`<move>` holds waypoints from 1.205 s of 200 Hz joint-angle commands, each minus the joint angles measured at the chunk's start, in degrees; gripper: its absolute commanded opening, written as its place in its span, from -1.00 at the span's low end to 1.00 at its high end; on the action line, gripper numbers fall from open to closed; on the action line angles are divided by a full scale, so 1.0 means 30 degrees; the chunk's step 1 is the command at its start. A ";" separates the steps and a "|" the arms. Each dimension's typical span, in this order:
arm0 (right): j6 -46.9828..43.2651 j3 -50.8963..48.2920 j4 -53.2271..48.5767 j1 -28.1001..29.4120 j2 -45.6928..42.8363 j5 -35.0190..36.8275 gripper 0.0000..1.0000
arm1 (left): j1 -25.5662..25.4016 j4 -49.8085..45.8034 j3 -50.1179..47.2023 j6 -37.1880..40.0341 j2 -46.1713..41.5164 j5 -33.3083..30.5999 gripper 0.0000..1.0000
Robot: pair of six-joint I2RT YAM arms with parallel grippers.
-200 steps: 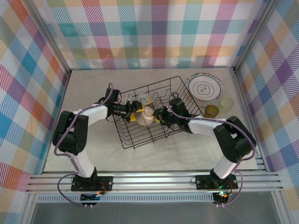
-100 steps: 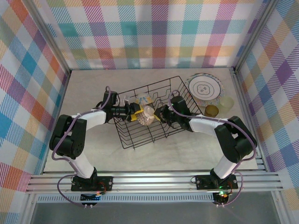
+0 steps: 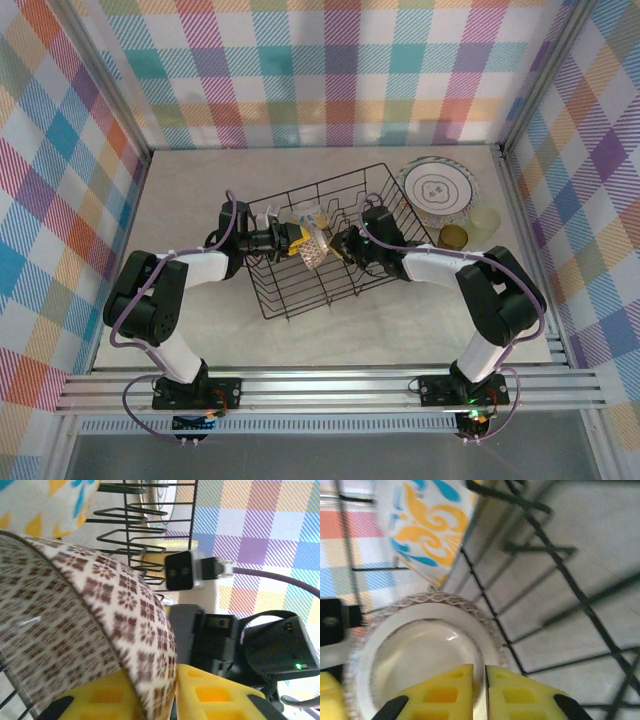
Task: Unload the mixed dishes from the dish rack
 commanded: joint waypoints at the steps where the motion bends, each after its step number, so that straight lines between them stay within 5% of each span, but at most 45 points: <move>1: -0.0254 -0.1087 -0.5298 0.0005 0.0732 0.0839 -0.70 | -0.0128 0.1411 -0.0695 -0.1114 0.0079 -0.0348 -0.63; 86: -0.0992 -0.0383 -0.7244 -0.0142 -0.1080 0.1571 -0.67 | -0.0129 0.3208 -0.1494 -0.2731 -0.0958 -0.0412 -1.00; 169: -0.3572 0.2103 -1.0224 -0.0332 -0.2627 0.2309 -0.52 | -0.0216 0.3228 0.1181 -0.3889 -0.3327 -0.0202 -1.00; 183: -0.4116 0.2604 -1.0646 -0.0318 -0.2716 0.2356 -0.48 | -0.0213 0.0209 0.2469 -0.1974 -0.4203 -0.0202 -1.00; 224: -0.5984 0.3732 -1.2213 -0.0289 -0.3565 0.2663 -0.31 | -0.0036 -1.7556 0.9465 0.9177 -0.6116 -0.3582 -1.00; 241: -0.6733 0.3996 -1.2709 -0.0237 -0.3952 0.2584 -0.23 | 0.0340 -2.1704 1.2137 1.1527 -0.5574 -0.5116 -1.00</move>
